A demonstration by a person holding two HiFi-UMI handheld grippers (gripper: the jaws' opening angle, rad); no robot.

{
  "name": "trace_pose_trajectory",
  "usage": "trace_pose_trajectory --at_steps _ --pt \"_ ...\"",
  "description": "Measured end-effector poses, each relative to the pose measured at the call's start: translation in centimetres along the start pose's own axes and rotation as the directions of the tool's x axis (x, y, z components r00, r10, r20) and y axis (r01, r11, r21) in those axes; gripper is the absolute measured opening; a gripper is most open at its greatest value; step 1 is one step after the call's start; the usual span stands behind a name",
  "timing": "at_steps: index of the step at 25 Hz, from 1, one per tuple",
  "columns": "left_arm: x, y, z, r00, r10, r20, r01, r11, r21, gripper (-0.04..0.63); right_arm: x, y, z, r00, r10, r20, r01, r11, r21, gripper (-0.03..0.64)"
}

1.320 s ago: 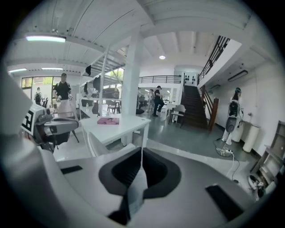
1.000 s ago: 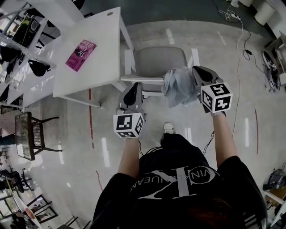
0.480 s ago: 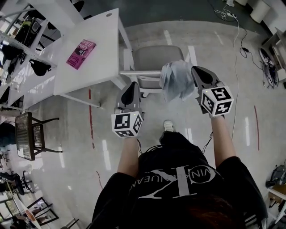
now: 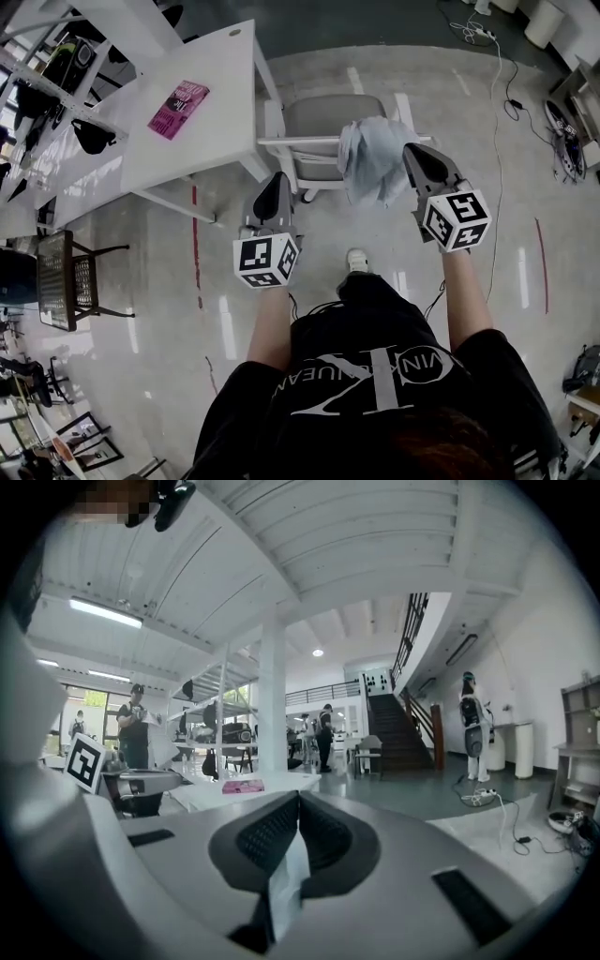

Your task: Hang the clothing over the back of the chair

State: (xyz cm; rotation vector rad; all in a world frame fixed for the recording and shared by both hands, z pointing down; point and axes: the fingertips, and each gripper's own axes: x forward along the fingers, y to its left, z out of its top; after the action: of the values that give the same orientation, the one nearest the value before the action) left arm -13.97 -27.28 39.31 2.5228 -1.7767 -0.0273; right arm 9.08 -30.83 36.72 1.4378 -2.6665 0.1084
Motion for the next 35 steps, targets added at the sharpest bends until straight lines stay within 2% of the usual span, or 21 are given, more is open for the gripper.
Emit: trace_pose_trajectory --at_steps 19,35 --pt "-5.3 -0.5 1.5 0.999 0.034 0.033 -0.034 0.999 0.002 0.011 -4.6 3.3 0.2 0.999 -0.009 0.042 0.008 1.000 0.009 0.015" --pt "-8.0 -1.4 1.4 0.999 0.034 0.037 -0.034 0.999 0.015 0.011 -7.1 5.1 -1.0 0.999 -0.014 0.045 0.013 1.000 0.018 0.015"
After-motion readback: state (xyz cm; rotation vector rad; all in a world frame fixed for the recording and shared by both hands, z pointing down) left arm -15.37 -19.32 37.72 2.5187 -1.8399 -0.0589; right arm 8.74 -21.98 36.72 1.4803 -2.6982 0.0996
